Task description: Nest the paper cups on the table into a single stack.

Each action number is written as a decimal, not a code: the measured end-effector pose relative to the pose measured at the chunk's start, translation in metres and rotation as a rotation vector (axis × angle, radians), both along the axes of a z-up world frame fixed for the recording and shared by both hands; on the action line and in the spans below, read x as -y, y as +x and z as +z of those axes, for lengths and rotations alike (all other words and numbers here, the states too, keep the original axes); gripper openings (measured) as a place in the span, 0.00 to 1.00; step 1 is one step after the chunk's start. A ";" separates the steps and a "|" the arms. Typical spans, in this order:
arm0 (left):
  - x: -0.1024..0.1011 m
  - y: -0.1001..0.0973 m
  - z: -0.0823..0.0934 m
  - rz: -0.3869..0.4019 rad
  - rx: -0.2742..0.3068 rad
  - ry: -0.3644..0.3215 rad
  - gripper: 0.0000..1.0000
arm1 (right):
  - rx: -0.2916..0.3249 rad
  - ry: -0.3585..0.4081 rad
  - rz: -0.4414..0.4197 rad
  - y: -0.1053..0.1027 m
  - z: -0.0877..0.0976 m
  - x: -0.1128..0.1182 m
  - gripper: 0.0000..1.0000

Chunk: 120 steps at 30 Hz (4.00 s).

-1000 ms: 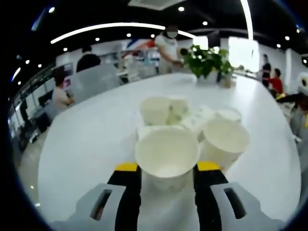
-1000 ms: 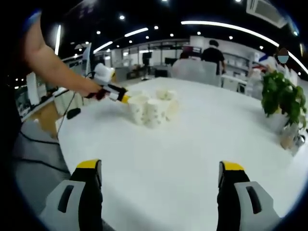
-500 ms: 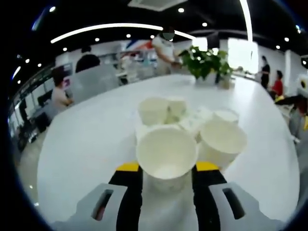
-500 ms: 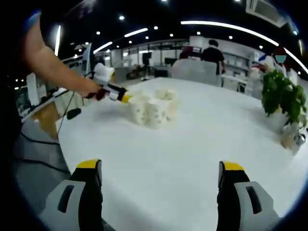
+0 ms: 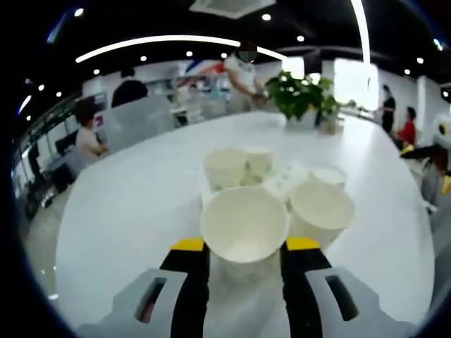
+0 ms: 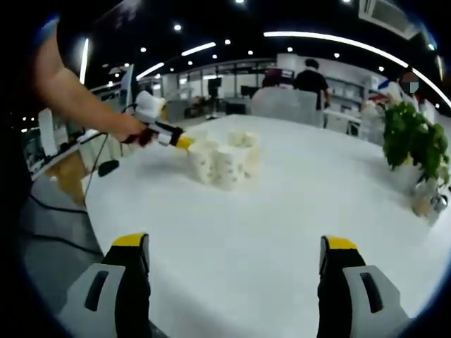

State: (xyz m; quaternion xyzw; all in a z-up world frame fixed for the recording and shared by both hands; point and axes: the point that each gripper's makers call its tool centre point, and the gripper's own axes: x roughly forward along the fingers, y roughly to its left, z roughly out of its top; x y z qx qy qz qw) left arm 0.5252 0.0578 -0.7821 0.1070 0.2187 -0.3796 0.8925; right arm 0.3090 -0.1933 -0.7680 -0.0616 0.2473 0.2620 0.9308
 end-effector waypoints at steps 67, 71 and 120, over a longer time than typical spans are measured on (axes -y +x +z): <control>-0.007 -0.057 0.045 -0.070 0.025 -0.038 0.37 | 0.050 0.005 0.051 0.007 0.017 -0.018 0.99; -0.006 -0.062 0.046 -0.073 0.021 -0.042 0.37 | 0.053 0.007 0.051 0.006 0.018 -0.019 0.99; 0.051 -0.131 0.062 -0.213 0.025 -0.044 0.37 | 0.137 0.029 0.112 0.009 0.034 -0.029 1.00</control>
